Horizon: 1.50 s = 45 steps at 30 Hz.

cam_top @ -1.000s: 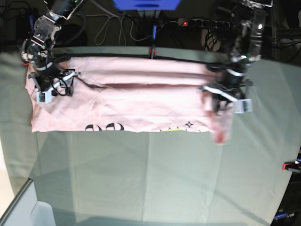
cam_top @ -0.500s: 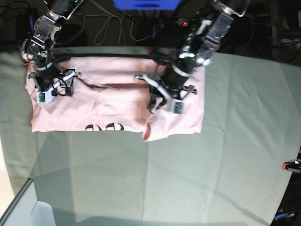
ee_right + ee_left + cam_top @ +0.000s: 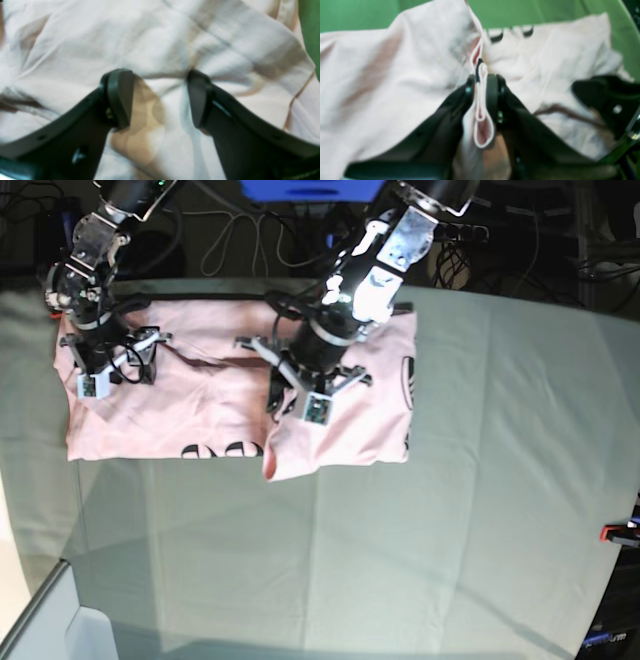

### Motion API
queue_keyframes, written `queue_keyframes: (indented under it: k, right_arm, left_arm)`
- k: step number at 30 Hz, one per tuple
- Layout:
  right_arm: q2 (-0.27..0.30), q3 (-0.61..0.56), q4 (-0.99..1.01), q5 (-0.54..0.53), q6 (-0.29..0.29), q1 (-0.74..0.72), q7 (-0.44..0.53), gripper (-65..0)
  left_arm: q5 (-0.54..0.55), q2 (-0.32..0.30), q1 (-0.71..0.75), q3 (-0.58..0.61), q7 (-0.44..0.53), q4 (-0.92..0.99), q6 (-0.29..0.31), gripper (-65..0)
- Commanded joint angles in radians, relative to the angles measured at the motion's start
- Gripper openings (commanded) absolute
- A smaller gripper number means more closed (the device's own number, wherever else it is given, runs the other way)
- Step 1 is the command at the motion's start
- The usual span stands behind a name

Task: Layout the t-shirt on the table in an organized manner, then fold the t-shirt properly
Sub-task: 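Carry the held end with the left gripper toward the right gripper, folding in half, then lower the folded end with the left gripper onto the t-shirt and release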

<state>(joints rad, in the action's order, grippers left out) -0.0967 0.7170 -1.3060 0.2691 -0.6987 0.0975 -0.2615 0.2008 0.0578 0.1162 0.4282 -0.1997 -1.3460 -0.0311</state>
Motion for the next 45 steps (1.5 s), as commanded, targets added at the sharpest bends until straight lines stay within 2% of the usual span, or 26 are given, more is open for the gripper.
queue_keyframes:
  k: [1, 11, 18, 20, 25, 27, 31, 34, 39, 43, 45]
  right_arm:
    - [-0.002, -0.001, 0.007, 0.040, 0.001, 0.005, -0.071, -29.5]
    - [-0.002, -0.001, 0.007, 0.040, 0.001, 0.003, -0.071, -29.5]
    - [-0.002, -0.001, 0.007, 0.040, 0.001, 0.003, -0.071, -29.5]
    - [-0.002, -0.001, 0.007, 0.040, 0.001, 0.003, -0.071, -29.5]
    - [-0.002, 0.005, 0.003, 0.040, 0.001, 0.000, -0.071, -29.6]
    - [-0.002, 0.006, -0.027, 0.037, 0.001, 0.000, -0.071, -29.6]
    - [-0.021, 0.006, -0.096, 0.035, 0.001, 0.001, -0.071, -29.5]
    - [-0.038, 0.006, -0.152, 0.035, 0.001, 0.003, -0.074, -29.5]
    - [-0.051, 0.006, -0.234, 0.035, 0.001, 0.006, -0.077, -29.5]
    - [-0.054, 0.006, -0.278, 0.035, 0.001, 0.006, -0.078, -29.4]
    - [-0.057, 0.006, -0.291, 0.035, 0.001, 0.003, -0.078, -29.4]
  left_arm:
    - [-0.005, 0.014, -0.014, 0.005, 0.026, -0.014, 0.009, -65.0]
    - [0.002, -0.013, -0.052, 0.131, 0.026, 0.049, 0.007, -65.0]
    - [0.002, -0.013, -0.052, 0.136, 0.024, 0.049, 0.007, -63.9]
    - [0.004, -0.013, -0.052, 0.134, 0.024, 0.049, 0.006, -58.5]
    - [0.006, -0.013, -0.045, 0.139, 0.033, 0.029, 0.009, -37.8]
    - [0.006, -0.014, -0.034, 0.139, 0.033, -0.030, 0.010, -32.8]
    - [0.006, -0.017, -0.006, 0.133, 0.032, -0.157, 0.013, -32.4]
    - [0.006, -0.071, -0.006, 0.134, 0.027, -0.192, 0.007, -32.5]
    - [0.009, -0.149, -0.005, 0.120, 0.030, -0.148, 0.006, -32.6]
    - [0.064, -0.154, -0.006, 0.123, 0.027, -0.079, 0.012, -33.1]
    - [0.101, -0.152, -0.006, 0.140, 0.026, -0.065, 0.017, -36.8]
